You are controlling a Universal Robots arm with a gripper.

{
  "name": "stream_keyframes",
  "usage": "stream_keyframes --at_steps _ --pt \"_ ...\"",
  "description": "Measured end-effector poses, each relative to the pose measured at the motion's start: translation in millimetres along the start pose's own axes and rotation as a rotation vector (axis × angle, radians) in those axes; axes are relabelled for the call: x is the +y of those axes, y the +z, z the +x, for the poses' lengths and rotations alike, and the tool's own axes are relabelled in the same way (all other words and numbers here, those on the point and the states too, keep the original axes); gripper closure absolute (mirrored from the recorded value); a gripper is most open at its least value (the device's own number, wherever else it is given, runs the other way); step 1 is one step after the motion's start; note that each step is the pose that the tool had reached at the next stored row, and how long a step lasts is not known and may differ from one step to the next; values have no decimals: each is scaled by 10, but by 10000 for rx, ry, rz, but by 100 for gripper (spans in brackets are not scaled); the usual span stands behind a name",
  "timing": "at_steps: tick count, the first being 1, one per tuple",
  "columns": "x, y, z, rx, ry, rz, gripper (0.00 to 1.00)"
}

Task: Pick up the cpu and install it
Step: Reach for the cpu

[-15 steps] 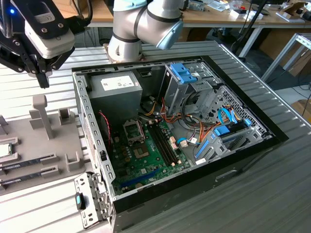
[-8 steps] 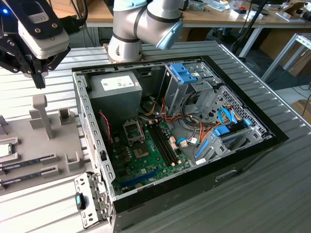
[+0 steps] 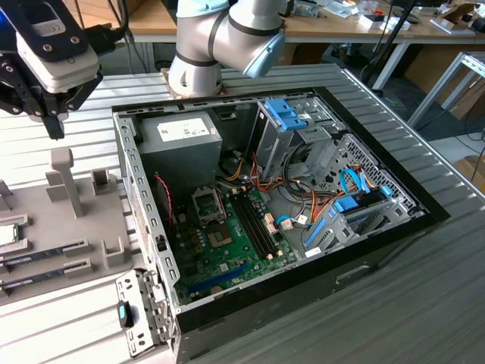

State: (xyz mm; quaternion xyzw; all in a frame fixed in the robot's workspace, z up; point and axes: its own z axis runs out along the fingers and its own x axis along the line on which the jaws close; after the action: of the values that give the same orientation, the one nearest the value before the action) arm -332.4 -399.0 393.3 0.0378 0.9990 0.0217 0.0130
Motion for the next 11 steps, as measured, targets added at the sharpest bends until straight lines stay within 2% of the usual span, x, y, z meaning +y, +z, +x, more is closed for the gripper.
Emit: stream_keyframes --at_steps 11 --pt "-6 -2 77 0 0 0 89"
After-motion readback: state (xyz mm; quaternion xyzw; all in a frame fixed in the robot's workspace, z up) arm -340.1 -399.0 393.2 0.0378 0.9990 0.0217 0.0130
